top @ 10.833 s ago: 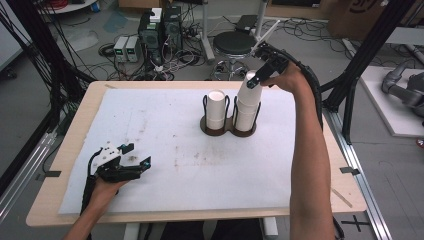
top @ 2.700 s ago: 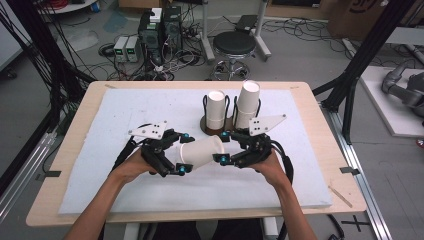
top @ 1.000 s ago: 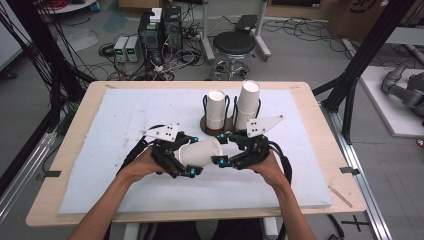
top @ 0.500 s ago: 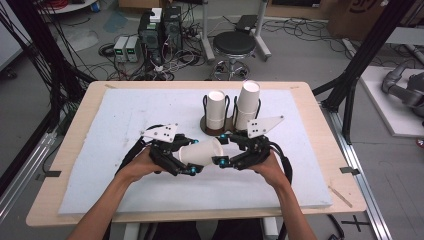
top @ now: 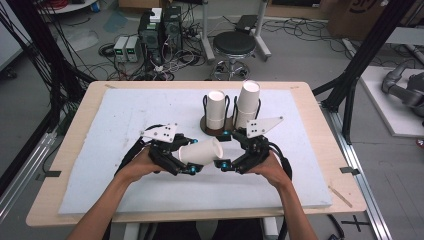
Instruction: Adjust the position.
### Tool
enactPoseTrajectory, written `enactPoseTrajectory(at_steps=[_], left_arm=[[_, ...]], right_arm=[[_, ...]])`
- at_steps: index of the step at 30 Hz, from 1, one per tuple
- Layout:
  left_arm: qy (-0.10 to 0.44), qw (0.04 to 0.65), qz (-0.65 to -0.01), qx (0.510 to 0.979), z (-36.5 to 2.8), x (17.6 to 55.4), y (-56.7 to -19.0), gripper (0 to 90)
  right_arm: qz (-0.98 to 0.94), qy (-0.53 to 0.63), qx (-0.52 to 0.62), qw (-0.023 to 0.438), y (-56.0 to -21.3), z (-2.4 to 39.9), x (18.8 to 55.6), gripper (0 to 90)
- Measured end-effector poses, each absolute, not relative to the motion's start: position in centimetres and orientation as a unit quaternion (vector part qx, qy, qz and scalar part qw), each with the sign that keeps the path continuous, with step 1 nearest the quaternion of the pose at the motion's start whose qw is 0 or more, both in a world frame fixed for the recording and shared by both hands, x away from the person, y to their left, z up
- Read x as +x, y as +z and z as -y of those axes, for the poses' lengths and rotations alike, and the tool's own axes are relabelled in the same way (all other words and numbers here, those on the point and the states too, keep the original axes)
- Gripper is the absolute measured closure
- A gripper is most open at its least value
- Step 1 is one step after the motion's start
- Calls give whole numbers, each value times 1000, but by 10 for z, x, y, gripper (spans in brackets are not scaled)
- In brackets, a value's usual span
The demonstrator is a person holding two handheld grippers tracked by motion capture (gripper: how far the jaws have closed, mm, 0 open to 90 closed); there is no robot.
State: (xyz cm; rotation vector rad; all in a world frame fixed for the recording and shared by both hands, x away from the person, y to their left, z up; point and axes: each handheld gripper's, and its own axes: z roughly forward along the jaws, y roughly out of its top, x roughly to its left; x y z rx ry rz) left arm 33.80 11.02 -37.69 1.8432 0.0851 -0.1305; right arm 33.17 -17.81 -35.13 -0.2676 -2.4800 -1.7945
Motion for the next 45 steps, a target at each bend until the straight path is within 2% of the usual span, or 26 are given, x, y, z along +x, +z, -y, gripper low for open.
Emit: enactPoseTrajectory(at_steps=[12,30,45], left_arm=[[-51,590,-47,804,-117,334,-373,312],[-15,466,-28,884,-129,330,-342,317],[-16,366,-23,930,-121,330,-328,320]], right_arm=[[819,-566,-88,18,-348,183,329,136],[871,-486,-76,-2,-349,179,327,136],[910,-408,-70,-26,-353,169,328,138]])
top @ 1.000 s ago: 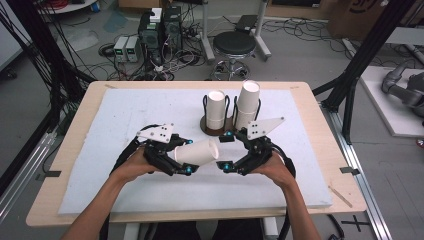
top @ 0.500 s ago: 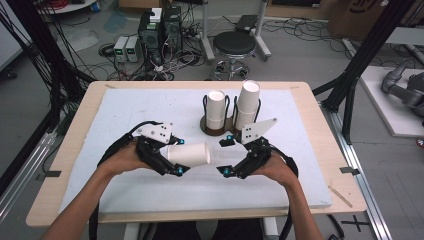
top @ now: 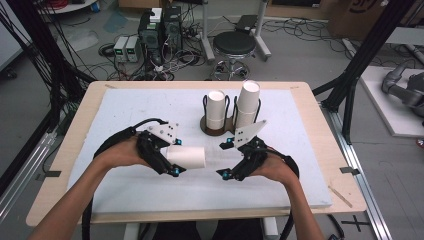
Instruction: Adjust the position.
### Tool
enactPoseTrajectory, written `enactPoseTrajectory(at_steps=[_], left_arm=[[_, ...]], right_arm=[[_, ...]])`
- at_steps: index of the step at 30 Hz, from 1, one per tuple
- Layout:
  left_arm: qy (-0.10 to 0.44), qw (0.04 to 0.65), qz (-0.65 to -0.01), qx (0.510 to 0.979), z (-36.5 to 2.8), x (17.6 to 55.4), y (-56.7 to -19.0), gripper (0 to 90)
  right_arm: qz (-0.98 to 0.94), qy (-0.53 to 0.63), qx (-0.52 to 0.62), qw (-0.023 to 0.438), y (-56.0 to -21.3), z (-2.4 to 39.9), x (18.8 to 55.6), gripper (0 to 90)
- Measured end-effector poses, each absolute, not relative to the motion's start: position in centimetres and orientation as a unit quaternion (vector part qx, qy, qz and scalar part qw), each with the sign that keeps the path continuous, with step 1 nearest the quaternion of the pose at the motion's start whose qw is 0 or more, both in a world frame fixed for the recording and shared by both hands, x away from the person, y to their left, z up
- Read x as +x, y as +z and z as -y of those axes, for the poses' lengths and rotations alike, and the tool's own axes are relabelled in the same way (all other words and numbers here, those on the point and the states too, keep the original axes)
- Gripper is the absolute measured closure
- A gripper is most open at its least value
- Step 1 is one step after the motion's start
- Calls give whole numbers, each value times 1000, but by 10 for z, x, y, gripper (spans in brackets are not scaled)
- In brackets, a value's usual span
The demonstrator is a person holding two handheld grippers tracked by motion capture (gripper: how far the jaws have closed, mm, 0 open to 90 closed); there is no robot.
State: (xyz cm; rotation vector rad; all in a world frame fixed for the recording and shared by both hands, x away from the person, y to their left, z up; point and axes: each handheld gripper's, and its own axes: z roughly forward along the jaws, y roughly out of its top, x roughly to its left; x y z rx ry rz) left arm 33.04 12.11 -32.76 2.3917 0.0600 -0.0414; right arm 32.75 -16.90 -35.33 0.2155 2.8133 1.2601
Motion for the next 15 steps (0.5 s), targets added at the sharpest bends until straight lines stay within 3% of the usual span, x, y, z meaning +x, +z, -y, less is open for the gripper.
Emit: enactPoseTrajectory(at_steps=[15], left_arm=[[-27,269,-23,963,-106,334,-333,320]], right_arm=[[-945,321,48,39,-352,147,327,148]])
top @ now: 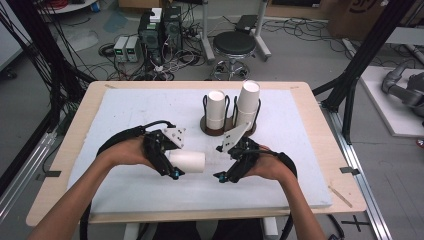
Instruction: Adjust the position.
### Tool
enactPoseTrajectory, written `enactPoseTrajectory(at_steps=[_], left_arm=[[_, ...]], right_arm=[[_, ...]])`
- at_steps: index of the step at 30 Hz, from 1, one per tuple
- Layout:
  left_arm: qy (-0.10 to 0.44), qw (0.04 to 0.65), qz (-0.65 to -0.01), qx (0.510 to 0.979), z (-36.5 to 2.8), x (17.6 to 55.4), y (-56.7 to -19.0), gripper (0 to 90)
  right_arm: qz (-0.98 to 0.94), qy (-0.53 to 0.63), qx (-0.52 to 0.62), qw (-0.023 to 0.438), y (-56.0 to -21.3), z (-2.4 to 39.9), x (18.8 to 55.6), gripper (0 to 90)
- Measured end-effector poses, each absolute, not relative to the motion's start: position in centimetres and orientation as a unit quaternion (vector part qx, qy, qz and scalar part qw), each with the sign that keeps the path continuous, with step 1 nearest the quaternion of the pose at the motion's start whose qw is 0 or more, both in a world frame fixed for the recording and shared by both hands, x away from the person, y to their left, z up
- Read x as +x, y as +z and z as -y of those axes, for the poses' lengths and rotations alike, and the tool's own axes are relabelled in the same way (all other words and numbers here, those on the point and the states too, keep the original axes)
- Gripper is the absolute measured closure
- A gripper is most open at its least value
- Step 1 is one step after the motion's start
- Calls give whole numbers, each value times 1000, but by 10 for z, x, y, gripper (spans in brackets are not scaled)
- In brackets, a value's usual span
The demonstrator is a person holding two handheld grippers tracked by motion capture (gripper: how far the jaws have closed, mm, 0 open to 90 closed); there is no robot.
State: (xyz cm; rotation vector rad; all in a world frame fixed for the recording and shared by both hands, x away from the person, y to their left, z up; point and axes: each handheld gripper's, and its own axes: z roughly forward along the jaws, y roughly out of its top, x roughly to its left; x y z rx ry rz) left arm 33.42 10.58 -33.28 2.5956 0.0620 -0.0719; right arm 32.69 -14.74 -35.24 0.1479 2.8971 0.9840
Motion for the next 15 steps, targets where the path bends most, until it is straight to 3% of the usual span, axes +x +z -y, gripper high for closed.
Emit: enactPoseTrajectory(at_steps=[15], left_arm=[[-34,236,-18,971,-89,335,-344,320]], right_arm=[[-959,280,23,25,-362,124,327,149]])
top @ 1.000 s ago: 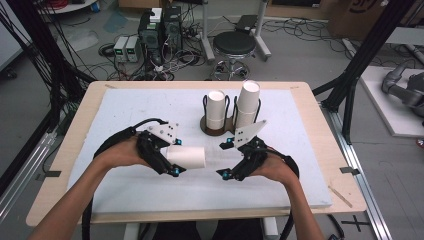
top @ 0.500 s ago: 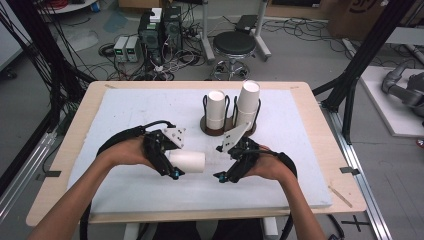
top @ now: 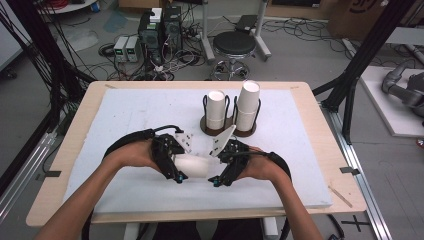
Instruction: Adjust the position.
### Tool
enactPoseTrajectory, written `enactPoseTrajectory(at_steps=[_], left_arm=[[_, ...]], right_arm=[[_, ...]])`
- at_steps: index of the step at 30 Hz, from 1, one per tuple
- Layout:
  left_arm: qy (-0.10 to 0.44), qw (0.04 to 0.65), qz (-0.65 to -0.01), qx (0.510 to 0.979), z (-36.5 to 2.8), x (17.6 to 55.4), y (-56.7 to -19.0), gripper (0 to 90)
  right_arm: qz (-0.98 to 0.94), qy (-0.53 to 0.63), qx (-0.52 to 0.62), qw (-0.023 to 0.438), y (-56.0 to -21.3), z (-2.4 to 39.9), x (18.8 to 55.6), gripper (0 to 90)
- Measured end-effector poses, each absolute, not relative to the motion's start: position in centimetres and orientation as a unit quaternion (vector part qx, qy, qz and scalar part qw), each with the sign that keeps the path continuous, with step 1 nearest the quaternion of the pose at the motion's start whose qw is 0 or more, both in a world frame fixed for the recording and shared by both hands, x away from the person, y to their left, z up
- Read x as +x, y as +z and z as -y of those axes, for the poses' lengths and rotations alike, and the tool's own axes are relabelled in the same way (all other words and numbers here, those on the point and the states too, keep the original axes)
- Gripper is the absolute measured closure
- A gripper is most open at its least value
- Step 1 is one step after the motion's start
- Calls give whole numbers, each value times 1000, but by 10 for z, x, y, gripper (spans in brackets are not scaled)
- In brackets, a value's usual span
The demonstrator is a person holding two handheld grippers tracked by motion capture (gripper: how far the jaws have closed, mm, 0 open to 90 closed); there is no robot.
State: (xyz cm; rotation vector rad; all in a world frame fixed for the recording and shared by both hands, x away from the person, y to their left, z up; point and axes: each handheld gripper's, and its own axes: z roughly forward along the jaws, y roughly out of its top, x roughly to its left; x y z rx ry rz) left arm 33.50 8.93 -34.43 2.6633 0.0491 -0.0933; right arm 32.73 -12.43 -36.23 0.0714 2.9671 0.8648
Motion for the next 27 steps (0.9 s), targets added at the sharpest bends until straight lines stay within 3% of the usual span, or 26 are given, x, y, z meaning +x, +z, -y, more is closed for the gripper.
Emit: enactPoseTrajectory(at_steps=[27], left_arm=[[-37,202,-19,979,-82,336,-351,322]], right_arm=[[-976,216,-2,2,-372,93,329,164]])
